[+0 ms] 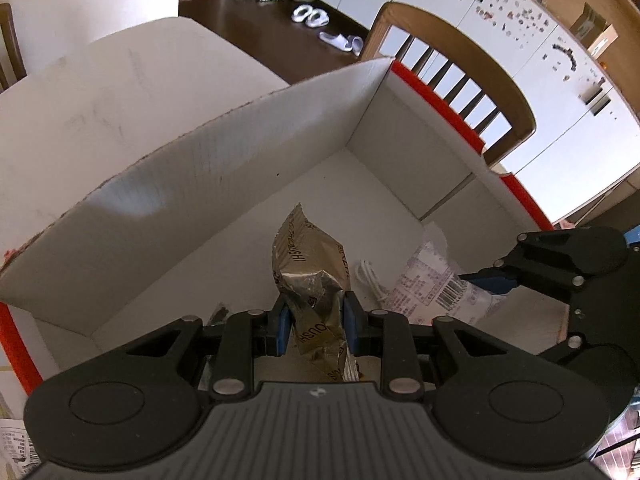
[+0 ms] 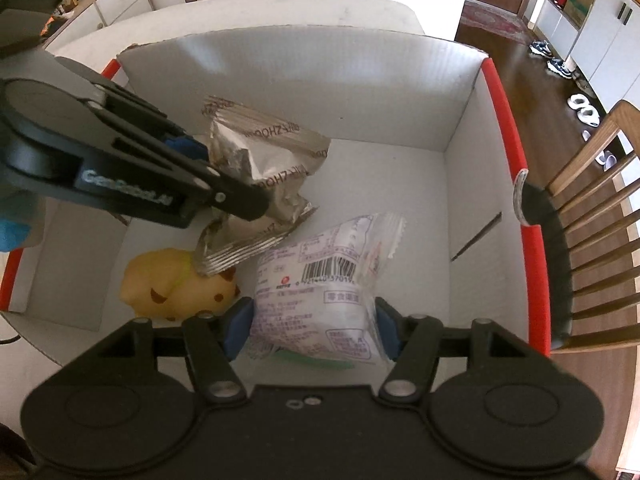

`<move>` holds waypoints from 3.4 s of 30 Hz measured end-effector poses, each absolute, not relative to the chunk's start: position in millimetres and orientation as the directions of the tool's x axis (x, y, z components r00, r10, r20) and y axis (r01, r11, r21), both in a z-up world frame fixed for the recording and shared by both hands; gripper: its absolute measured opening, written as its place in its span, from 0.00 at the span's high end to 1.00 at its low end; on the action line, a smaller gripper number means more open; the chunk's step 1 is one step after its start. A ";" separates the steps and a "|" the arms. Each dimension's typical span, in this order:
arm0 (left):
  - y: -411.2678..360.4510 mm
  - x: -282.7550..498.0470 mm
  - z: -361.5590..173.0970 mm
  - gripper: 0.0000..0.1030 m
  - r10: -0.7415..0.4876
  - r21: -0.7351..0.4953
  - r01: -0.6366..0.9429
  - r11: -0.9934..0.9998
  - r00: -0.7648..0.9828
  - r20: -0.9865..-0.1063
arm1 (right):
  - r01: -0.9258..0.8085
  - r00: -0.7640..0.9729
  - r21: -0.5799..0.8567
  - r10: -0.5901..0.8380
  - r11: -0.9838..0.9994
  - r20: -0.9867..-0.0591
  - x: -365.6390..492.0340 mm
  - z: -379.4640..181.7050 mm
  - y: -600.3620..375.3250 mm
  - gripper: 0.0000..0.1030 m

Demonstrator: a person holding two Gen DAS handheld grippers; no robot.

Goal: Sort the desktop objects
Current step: 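Open the left tool to drop the foil bag while the right tool releases the clear bag, then withdraw both open tools up from the shoebox, then move both open tools back over the table toward the remaining items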

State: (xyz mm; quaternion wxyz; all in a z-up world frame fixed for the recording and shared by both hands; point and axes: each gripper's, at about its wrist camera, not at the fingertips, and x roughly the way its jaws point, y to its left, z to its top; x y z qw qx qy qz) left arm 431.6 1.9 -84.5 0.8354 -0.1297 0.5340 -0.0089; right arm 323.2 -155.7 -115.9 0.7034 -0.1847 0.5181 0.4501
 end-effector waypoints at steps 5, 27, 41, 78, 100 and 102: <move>4.9 434.6 -85.8 0.76 -0.151 -0.225 -0.133 0.965 0.419 -0.895 | -0.816 0.069 0.209 0.451 0.538 -0.890 330.3 -114.1 -156.2 0.29; -0.2 426.5 -66.6 0.40 -0.113 -0.198 -0.140 0.970 0.460 -0.881 | -0.811 0.119 0.222 0.524 0.542 -0.843 320.1 -80.8 -185.8 0.12; -12.7 395.9 -24.8 0.40 -0.114 -0.205 -0.108 0.973 0.546 -0.830 | -0.816 0.151 0.245 0.601 0.524 -0.785 300.6 -38.9 -211.3 0.11; -23.0 247.1 22.0 0.40 -0.114 -0.209 -0.056 0.976 0.688 -0.717 | -0.809 0.228 0.274 0.708 0.519 -0.668 231.8 14.1 -231.8 0.09; 38.6 149.6 30.0 0.08 -0.069 -0.162 -0.056 0.985 0.738 -0.672 | -0.775 0.289 0.294 0.728 0.559 -0.621 159.0 37.1 -169.7 0.02; 44.9 141.5 29.2 0.00 -0.054 -0.147 -0.061 0.987 0.743 -0.667 | -0.774 0.287 0.300 0.732 0.558 -0.618 153.0 38.0 -163.6 0.02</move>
